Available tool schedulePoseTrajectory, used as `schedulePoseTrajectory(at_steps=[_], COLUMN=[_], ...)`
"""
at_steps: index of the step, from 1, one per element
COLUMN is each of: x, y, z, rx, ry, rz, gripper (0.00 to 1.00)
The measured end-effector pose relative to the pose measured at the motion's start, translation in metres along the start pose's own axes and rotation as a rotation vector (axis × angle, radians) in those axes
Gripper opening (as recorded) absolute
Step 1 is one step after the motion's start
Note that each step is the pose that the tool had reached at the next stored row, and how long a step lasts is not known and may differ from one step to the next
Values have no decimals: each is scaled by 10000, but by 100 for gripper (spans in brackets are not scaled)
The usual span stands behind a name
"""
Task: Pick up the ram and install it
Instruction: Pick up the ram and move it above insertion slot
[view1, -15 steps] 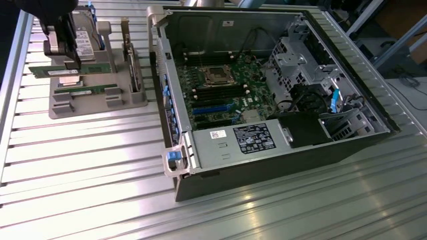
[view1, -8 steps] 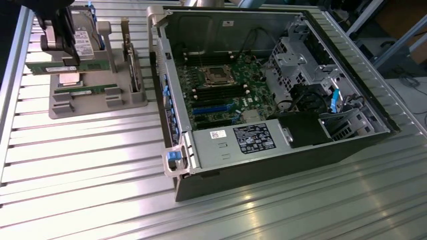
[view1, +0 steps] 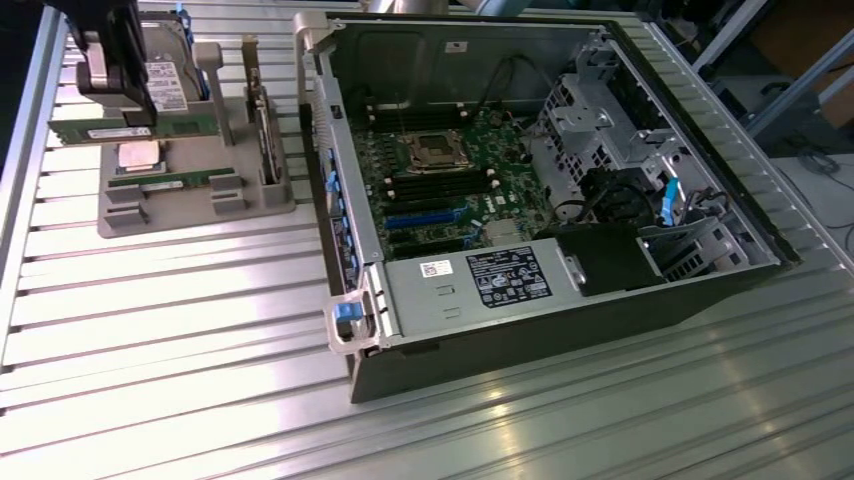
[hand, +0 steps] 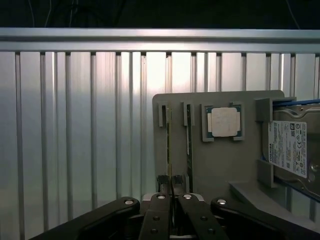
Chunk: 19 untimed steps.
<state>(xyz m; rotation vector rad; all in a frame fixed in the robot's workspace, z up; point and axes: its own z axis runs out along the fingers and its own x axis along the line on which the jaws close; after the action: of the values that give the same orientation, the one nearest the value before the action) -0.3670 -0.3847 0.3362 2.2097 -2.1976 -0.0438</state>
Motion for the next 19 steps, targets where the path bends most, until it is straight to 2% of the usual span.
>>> schedulePoseTrajectory(at_steps=[19], x=[-1], y=[6], z=[-159], rx=[0], ry=[0], rz=[0], gripper=[12])
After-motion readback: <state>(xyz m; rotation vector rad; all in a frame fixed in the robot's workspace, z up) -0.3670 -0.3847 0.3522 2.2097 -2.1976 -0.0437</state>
